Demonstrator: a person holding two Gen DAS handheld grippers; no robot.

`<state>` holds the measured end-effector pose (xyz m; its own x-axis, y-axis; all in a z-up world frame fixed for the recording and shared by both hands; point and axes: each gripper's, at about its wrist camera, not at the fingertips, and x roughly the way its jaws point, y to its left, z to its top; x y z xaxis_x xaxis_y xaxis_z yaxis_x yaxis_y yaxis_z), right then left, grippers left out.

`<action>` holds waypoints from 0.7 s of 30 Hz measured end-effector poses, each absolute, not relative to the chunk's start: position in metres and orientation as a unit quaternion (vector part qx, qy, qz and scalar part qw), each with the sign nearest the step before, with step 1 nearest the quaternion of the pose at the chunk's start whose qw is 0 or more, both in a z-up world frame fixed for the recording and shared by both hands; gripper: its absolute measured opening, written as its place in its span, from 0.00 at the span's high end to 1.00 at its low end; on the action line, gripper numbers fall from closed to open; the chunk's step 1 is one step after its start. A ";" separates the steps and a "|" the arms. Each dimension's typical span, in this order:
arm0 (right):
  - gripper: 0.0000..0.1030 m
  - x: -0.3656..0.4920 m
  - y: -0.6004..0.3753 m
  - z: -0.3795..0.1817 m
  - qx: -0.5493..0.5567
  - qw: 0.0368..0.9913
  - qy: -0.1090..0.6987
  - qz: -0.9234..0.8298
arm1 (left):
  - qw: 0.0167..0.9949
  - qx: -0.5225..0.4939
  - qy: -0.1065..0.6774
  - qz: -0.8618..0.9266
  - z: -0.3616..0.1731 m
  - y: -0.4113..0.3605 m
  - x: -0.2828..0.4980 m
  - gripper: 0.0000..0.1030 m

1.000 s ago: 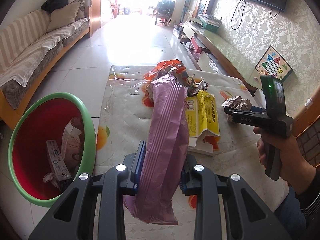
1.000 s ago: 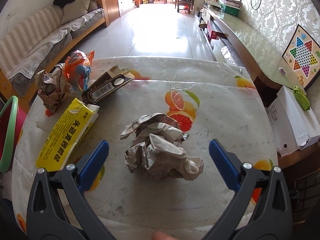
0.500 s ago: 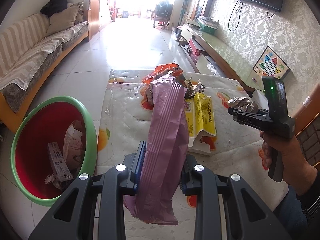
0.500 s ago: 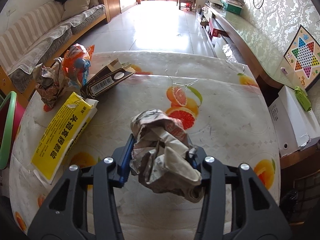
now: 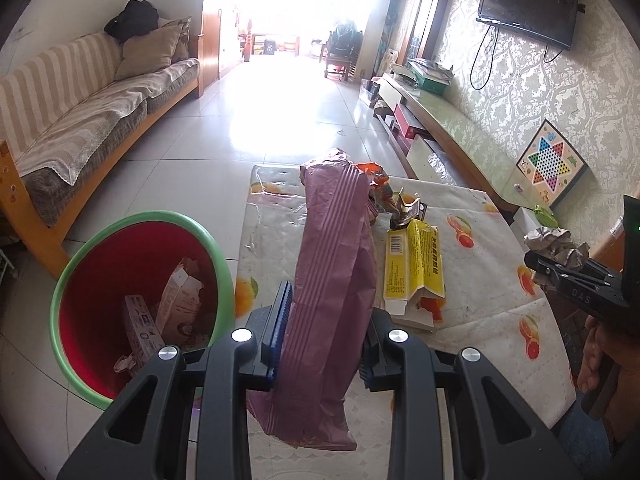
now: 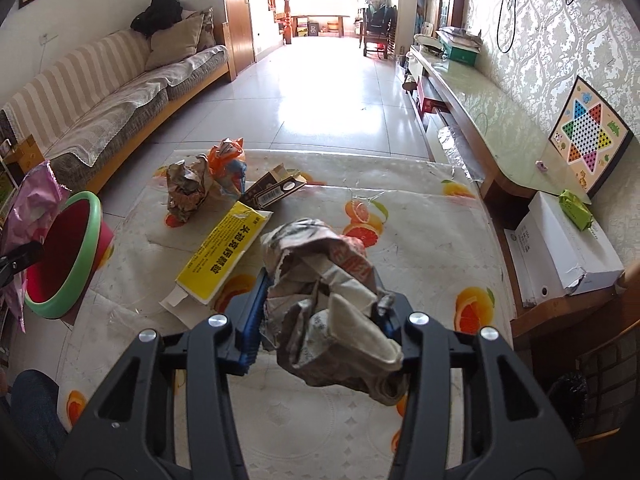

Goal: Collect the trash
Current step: 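Grasp the crumpled paper ball with the right gripper while the left gripper holds the pink bag, then drop the pink plastic bag into the bucket with the left gripper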

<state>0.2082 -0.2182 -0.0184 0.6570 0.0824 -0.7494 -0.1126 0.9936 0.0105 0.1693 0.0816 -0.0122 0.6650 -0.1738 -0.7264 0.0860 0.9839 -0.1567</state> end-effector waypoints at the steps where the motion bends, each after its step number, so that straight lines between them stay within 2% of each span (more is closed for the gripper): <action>1: 0.56 0.205 -0.217 -0.016 -0.015 0.910 0.410 0.054 | 0.912 -0.055 0.401 -0.069 -0.011 0.085 0.168 0.75; 15: 0.56 0.182 -0.168 0.009 -0.019 0.915 0.393 0.089 | 0.922 -0.074 0.381 -0.012 -0.001 0.170 0.164 0.75; 21: 0.56 0.183 -0.134 0.017 -0.032 0.912 0.391 0.118 | 0.915 -0.084 0.395 0.020 -0.017 0.214 0.175 0.73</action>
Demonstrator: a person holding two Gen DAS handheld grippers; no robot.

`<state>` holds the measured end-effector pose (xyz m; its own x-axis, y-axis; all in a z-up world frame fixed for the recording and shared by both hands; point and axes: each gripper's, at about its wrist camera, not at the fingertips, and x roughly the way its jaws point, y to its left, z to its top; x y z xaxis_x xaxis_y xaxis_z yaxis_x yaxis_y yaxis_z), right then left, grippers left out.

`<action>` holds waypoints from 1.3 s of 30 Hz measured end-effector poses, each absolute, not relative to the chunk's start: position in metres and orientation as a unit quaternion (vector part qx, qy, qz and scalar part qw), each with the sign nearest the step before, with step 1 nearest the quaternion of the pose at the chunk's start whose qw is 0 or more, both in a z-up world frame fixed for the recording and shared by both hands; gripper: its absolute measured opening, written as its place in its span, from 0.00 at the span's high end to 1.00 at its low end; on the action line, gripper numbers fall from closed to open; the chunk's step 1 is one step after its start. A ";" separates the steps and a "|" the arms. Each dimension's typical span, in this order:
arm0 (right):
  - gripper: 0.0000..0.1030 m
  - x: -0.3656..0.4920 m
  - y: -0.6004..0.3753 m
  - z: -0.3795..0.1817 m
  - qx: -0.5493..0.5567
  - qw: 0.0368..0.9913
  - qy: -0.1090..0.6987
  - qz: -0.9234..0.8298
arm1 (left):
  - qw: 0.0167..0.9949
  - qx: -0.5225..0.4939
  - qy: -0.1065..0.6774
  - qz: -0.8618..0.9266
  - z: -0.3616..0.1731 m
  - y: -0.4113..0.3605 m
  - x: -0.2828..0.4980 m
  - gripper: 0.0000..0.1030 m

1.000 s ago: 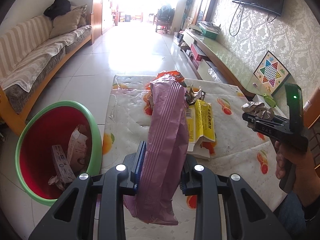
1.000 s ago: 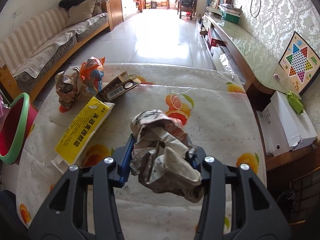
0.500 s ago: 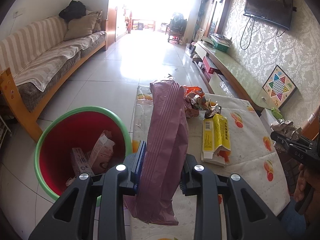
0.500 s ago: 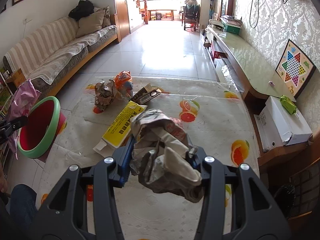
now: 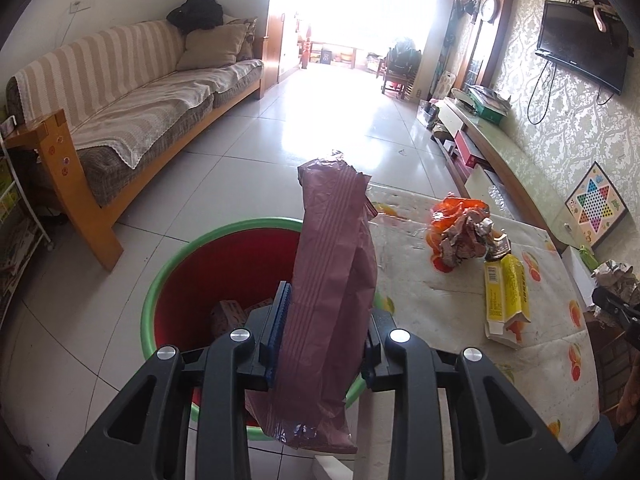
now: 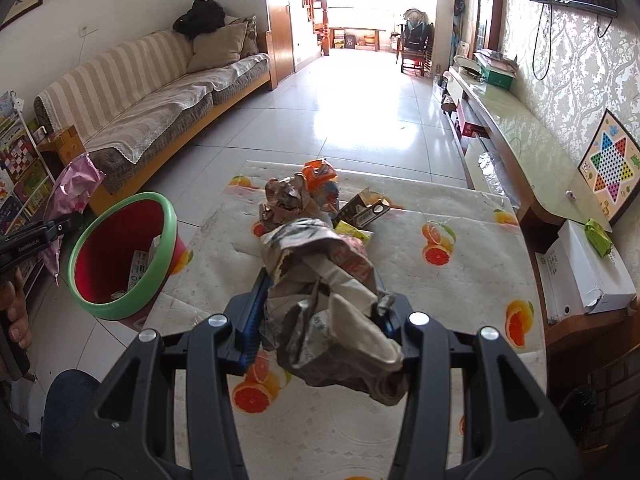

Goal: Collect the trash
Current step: 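Drop the pink plastic bag into the bucket with the left gripper, then carry the crumpled paper over the bucket and release it with the right gripper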

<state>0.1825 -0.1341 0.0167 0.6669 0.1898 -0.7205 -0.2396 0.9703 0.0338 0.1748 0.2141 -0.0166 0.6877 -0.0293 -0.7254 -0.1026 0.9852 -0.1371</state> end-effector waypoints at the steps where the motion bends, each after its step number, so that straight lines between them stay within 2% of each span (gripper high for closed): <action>1: 0.56 0.182 -0.127 0.017 -0.036 0.912 0.390 0.123 | 0.914 -0.083 0.398 0.024 -0.020 0.220 0.176 0.72; 5: 0.56 0.183 -0.103 0.021 -0.047 0.910 0.388 0.140 | 0.906 -0.079 0.414 0.032 -0.036 0.238 0.185 0.64; 7: 0.56 0.185 -0.091 0.022 -0.051 0.909 0.387 0.147 | 0.904 -0.075 0.420 0.036 -0.043 0.245 0.188 0.50; 8: 0.56 0.185 -0.085 0.021 -0.053 0.908 0.387 0.151 | 0.903 -0.075 0.421 0.039 -0.046 0.248 0.189 0.34; 9: 0.56 0.185 -0.079 0.020 -0.055 0.907 0.388 0.155 | 0.903 -0.077 0.420 0.039 -0.047 0.251 0.189 0.27; 11: 0.56 0.185 -0.068 0.019 -0.060 0.905 0.388 0.164 | 0.905 -0.082 0.415 0.042 -0.047 0.255 0.187 0.24; 15: 0.56 0.183 -0.041 0.019 -0.068 0.900 0.387 0.188 | 0.912 -0.102 0.395 0.053 -0.044 0.264 0.171 0.13; 27: 0.56 0.199 0.072 0.015 -0.097 0.878 0.377 0.277 | 0.923 -0.116 0.354 0.095 -0.024 0.299 0.116 0.08; 36: 0.55 0.215 0.148 -0.023 -0.125 0.855 0.403 0.303 | 0.925 -0.117 0.341 0.120 -0.009 0.335 0.085 0.08; 39: 0.49 0.218 0.157 -0.035 -0.129 0.849 0.415 0.300 | 0.924 -0.119 0.340 0.124 -0.009 0.342 0.081 0.08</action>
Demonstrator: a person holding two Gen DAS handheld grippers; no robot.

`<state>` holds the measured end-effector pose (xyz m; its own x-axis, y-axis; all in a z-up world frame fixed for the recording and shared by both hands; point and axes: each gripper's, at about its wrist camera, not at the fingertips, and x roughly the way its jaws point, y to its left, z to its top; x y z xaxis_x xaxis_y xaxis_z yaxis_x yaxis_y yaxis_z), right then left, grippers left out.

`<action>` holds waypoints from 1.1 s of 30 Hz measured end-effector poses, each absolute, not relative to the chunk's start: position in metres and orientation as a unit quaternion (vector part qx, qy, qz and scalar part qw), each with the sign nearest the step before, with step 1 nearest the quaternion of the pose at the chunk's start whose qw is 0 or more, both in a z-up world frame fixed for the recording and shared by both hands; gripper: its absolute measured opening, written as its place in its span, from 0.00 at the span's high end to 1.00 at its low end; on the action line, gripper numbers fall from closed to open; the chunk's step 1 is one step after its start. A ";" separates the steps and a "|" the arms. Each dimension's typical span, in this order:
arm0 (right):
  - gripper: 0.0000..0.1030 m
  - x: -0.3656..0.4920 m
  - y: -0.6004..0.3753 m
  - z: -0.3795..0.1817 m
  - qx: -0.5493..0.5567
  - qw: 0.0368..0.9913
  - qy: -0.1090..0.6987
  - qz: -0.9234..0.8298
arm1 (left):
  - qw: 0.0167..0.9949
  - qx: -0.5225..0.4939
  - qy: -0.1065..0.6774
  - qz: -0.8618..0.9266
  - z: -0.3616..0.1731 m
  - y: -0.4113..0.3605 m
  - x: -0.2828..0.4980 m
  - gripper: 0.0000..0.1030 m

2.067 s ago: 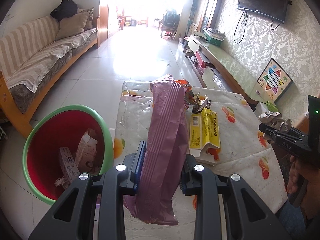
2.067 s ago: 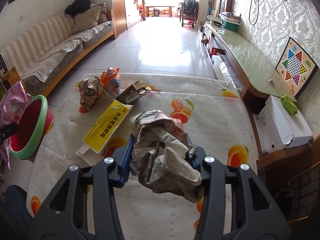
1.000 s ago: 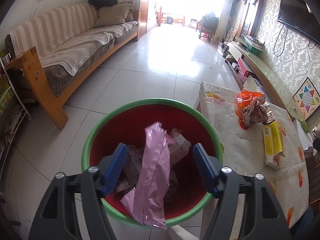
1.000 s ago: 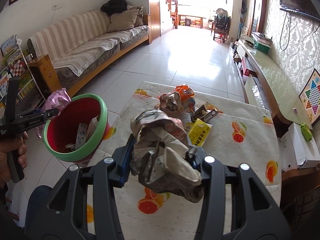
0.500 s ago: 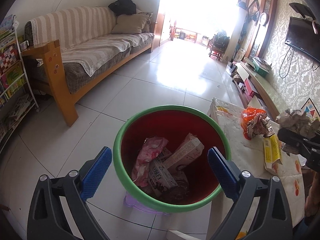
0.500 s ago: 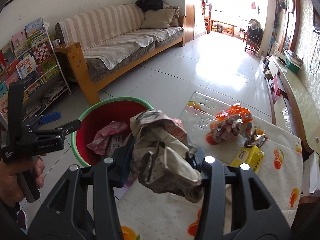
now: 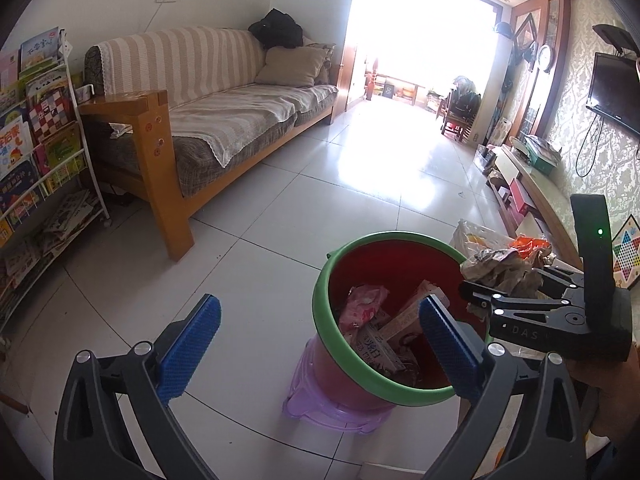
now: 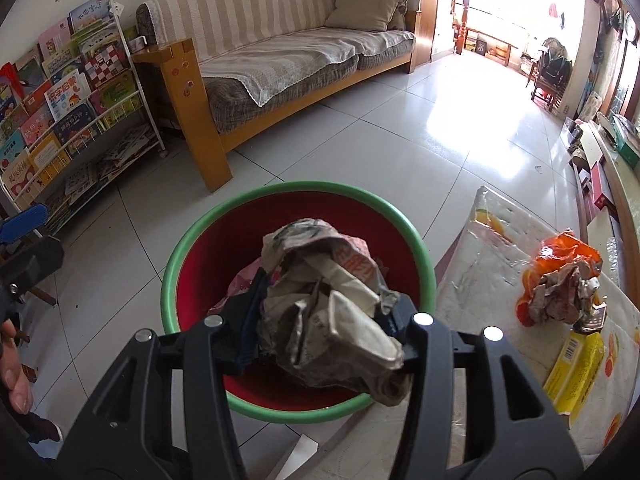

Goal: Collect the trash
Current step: 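Carry the crumpled paper over the bucket and release it with the right gripper, then move both open grippers back over the table toward the yellow box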

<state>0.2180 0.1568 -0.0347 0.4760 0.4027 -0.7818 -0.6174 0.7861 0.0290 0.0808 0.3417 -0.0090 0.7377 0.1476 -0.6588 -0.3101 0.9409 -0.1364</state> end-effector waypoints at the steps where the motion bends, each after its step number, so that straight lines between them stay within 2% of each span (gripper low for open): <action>1: 0.39 0.218 0.158 -0.037 -0.130 0.848 0.417 0.299 | 0.924 -0.119 0.342 0.124 -0.010 0.343 0.081 0.08; 2: 0.30 0.219 0.158 -0.038 -0.132 0.848 0.419 0.296 | 0.923 -0.120 0.343 0.124 -0.011 0.344 0.081 0.08; 3: 0.15 0.218 0.157 -0.038 -0.131 0.853 0.414 0.291 | 0.923 -0.121 0.344 0.124 -0.012 0.344 0.082 0.08; 5: 0.07 0.215 0.153 -0.034 -0.134 0.860 0.402 0.284 | 0.923 -0.122 0.345 0.123 -0.014 0.343 0.083 0.08; 6: 0.05 0.215 0.152 -0.032 -0.134 0.861 0.401 0.284 | 0.922 -0.123 0.346 0.121 -0.015 0.341 0.085 0.08; 16: 0.05 0.200 0.102 -0.015 -0.122 0.872 0.395 0.262 | 0.927 -0.104 0.351 0.078 -0.007 0.287 0.101 0.08; 33: 0.05 0.175 -0.127 0.002 -0.057 0.908 0.396 0.125 | 0.922 -0.045 0.376 -0.085 -0.014 0.072 0.165 0.08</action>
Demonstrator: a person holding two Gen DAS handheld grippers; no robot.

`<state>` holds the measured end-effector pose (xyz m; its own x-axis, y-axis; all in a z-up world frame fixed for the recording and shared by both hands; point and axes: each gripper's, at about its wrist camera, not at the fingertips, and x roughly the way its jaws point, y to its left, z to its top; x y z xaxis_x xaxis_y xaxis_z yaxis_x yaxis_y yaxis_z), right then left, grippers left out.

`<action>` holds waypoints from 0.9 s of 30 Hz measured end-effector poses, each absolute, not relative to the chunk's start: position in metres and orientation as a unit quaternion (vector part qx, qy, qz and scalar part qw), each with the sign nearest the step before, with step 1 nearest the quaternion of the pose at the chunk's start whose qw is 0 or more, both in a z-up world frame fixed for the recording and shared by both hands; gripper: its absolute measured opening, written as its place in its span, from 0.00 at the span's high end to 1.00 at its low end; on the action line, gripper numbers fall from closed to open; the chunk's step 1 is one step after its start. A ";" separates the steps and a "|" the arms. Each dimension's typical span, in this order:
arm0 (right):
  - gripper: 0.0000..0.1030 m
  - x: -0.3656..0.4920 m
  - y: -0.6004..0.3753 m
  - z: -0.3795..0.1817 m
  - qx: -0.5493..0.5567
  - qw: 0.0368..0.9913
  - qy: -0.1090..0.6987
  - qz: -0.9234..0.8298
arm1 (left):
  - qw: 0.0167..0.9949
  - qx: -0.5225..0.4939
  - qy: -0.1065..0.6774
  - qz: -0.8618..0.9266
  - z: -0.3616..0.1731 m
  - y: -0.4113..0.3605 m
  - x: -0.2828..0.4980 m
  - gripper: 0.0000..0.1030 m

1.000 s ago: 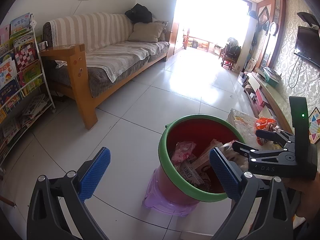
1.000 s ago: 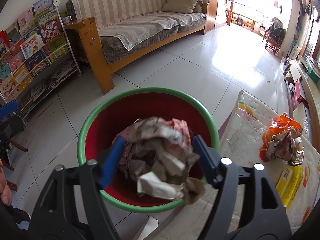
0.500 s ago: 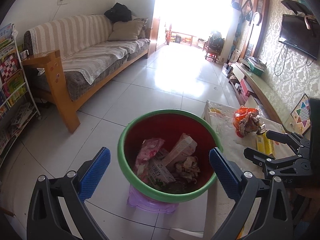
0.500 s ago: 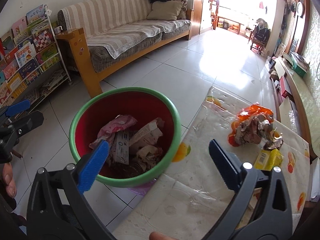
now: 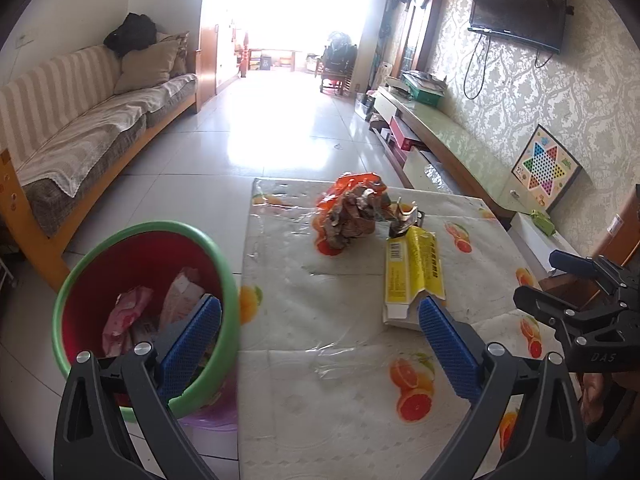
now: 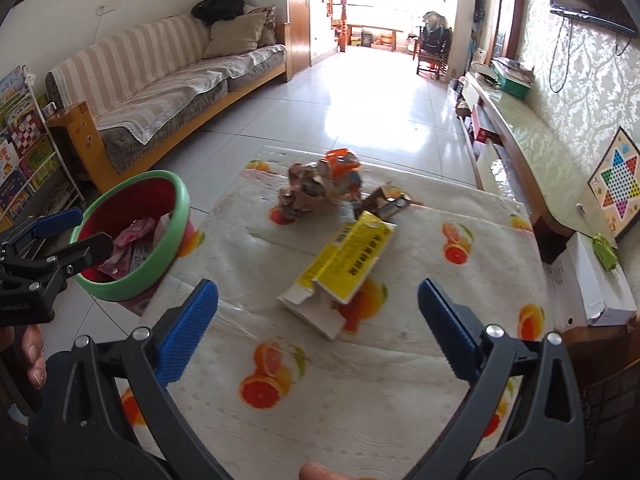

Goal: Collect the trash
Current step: 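Move both open grippers back over the table toward the yellow box, then grasp the yellow medicine box with the left gripper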

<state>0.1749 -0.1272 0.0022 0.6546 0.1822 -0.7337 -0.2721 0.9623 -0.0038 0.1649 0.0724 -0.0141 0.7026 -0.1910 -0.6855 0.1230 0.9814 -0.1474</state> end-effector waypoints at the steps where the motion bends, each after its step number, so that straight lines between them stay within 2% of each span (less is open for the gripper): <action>1: 0.05 0.174 -0.141 0.002 -0.054 0.909 0.397 0.117 | 0.921 -0.041 0.377 -0.091 -0.016 0.061 0.169 0.08; 11: 0.05 0.157 -0.252 -0.008 -0.011 0.914 0.402 0.050 | 0.903 0.006 0.410 -0.127 -0.046 -0.032 0.215 0.08; 20: 0.05 0.148 -0.304 -0.017 0.018 0.915 0.403 0.014 | 0.881 0.067 0.453 -0.117 -0.092 -0.082 0.260 0.08; 23: 0.05 0.145 -0.318 -0.021 0.026 0.913 0.407 0.007 | 0.875 0.071 0.467 -0.108 -0.103 -0.090 0.273 0.09; 27: 0.05 0.143 -0.331 -0.031 0.035 0.908 0.418 0.000 | 0.867 0.083 0.481 -0.098 -0.113 -0.098 0.285 0.16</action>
<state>0.1429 -0.3314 -0.0312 0.6505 0.0291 -0.7590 0.0301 0.9975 0.0640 0.2853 -0.0982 -0.1134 0.5181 -0.0900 -0.8506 0.2493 0.9672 0.0495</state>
